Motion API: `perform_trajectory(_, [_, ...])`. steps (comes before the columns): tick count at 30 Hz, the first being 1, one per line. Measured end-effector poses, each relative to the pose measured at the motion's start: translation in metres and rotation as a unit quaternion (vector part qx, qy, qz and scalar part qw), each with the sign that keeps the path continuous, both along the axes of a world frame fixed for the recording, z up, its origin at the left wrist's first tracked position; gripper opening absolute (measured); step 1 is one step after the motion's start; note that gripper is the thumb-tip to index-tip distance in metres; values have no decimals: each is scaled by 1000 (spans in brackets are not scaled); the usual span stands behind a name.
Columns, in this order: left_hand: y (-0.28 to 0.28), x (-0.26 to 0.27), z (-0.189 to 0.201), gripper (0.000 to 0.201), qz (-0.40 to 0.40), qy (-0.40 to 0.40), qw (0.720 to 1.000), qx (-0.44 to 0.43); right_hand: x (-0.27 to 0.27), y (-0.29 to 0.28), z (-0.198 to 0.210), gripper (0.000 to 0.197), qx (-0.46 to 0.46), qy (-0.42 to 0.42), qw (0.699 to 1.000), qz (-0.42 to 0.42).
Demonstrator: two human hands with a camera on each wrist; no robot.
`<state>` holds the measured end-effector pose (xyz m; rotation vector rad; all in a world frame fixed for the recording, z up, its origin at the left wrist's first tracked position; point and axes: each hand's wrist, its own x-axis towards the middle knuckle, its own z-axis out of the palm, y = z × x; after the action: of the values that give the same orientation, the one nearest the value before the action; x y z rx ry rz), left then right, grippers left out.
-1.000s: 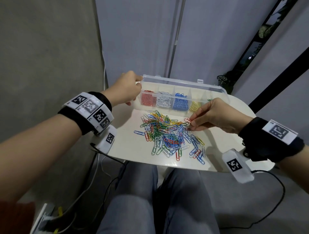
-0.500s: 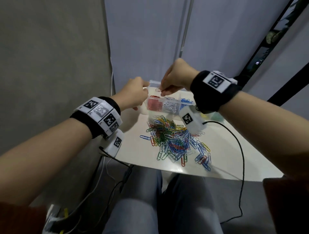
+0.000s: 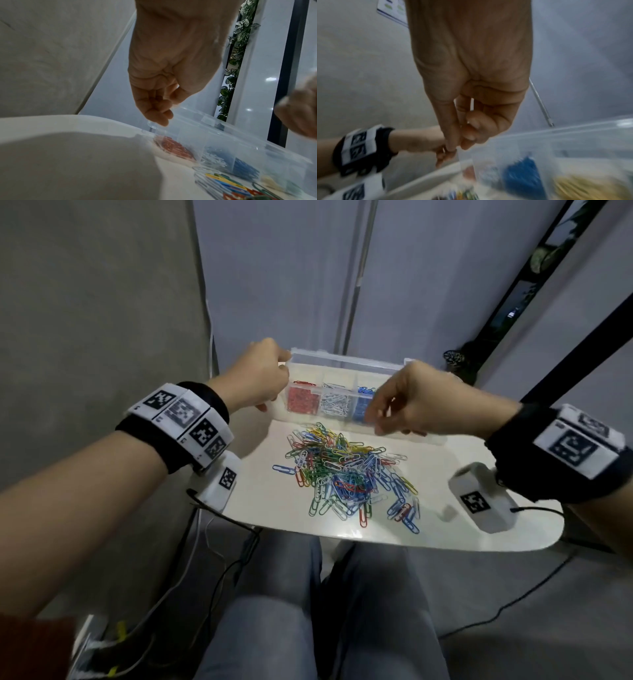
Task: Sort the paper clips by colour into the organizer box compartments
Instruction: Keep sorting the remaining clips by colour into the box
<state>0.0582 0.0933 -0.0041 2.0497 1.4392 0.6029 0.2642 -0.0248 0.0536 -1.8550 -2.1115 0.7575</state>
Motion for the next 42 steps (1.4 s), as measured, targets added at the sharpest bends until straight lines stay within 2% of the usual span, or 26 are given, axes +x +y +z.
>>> perform_trajectory(3, [0,0,1,46,4,0,1000,-3,17,-13,-28,13,0,-63,998,-4])
perform_trajectory(7, [-1,-1,2,47,-1,2,1000,-6,27,-16,-54,18,-8,-91,996,-1])
perform_trajectory(12, [-2,-1,2,47,-1,3,1000,-5,22,-13,-59,20,-6,-98,995,5])
perform_trajectory(17, [-2,-1,1,48,4,1,1000,-3,20,-12,-59,7,-8,-102,995,8])
perform_trajectory(21, [-1,-3,1,48,0,1,1000,-5,25,-16,-59,6,-9,-67,998,-8])
perform_trajectory(25, [-1,-3,2,47,1,1,1000,-6,39,-24,-47,17,2,-14,1000,-10])
perform_trajectory(30, [-1,-2,2,48,5,1,1000,-5,48,-46,-38,17,-30,28,998,44])
perform_trajectory(33, [-2,-1,3,48,4,-1,1000,-5,45,-61,-41,16,-66,32,993,90])
perform_trajectory(38, [-4,0,3,49,0,-7,1000,0,42,-74,-53,18,-92,20,988,120])
perform_trajectory(42, [-4,0,3,48,2,-8,1000,-6,41,-70,-62,22,-40,10,996,77])
